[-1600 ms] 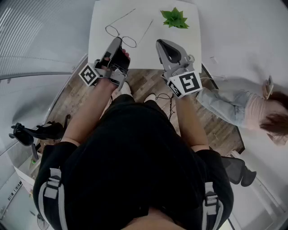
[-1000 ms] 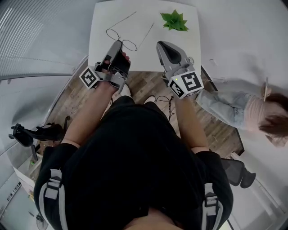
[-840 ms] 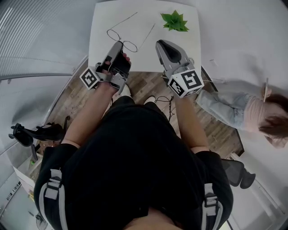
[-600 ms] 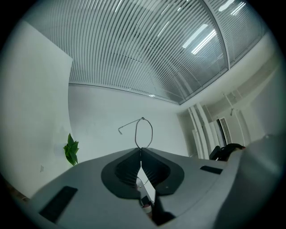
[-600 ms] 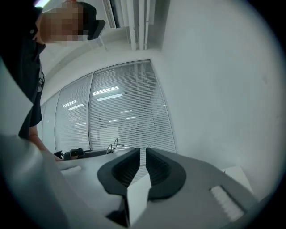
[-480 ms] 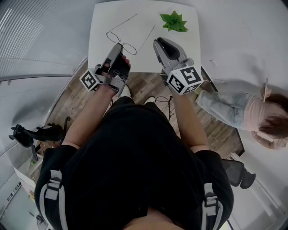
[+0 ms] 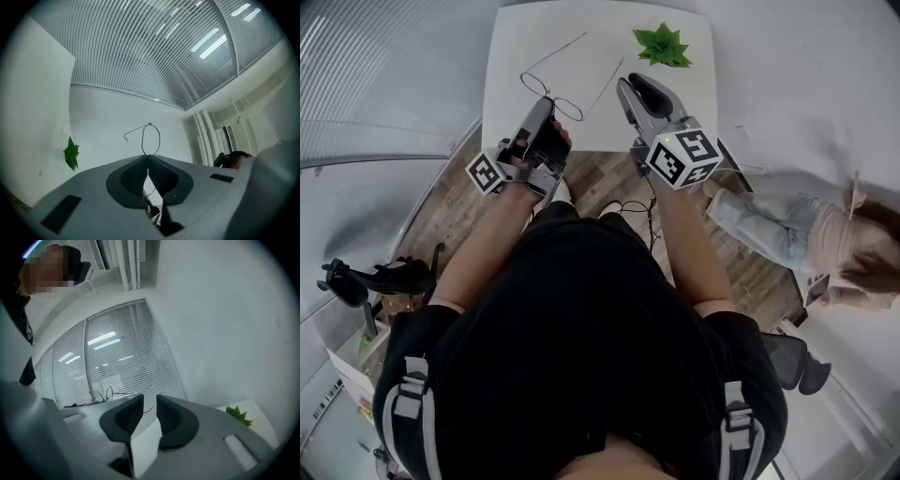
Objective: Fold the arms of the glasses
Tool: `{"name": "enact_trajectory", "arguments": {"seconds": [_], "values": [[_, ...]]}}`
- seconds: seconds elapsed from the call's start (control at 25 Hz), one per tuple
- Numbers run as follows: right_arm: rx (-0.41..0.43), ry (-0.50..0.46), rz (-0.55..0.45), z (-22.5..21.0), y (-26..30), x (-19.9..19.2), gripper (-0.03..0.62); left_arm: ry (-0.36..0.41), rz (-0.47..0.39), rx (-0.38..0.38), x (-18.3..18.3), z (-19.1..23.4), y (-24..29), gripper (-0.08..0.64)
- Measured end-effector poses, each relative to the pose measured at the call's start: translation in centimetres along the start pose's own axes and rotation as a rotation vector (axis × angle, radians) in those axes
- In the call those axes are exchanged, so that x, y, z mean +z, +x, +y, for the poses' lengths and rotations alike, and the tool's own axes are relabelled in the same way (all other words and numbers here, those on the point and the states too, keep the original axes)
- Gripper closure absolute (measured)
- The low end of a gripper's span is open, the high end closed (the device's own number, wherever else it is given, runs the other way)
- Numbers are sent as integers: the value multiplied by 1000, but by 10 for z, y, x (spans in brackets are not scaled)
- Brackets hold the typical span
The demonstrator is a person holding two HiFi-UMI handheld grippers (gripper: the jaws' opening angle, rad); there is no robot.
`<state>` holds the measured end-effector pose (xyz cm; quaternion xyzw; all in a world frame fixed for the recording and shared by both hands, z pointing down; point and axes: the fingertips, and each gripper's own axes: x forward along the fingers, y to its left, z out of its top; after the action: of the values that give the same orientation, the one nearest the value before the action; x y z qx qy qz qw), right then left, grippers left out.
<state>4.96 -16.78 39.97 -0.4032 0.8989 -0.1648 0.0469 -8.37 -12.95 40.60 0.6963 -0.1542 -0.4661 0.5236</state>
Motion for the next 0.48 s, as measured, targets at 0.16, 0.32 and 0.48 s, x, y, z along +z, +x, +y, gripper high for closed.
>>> {"name": "enact_trajectory", "arguments": {"seconds": [0.16,0.32,0.48], "values": [[2,40,4,-3,2,-1,486,-6,-1,-11,-3,0,-3,546],[3,62,6,-6,6,-1,486,-11,1,-24,-4,-1,-3,546],[1,79,11,-9,9,-2,486,-18,7,-39,-7,-3,-3,546]]}}
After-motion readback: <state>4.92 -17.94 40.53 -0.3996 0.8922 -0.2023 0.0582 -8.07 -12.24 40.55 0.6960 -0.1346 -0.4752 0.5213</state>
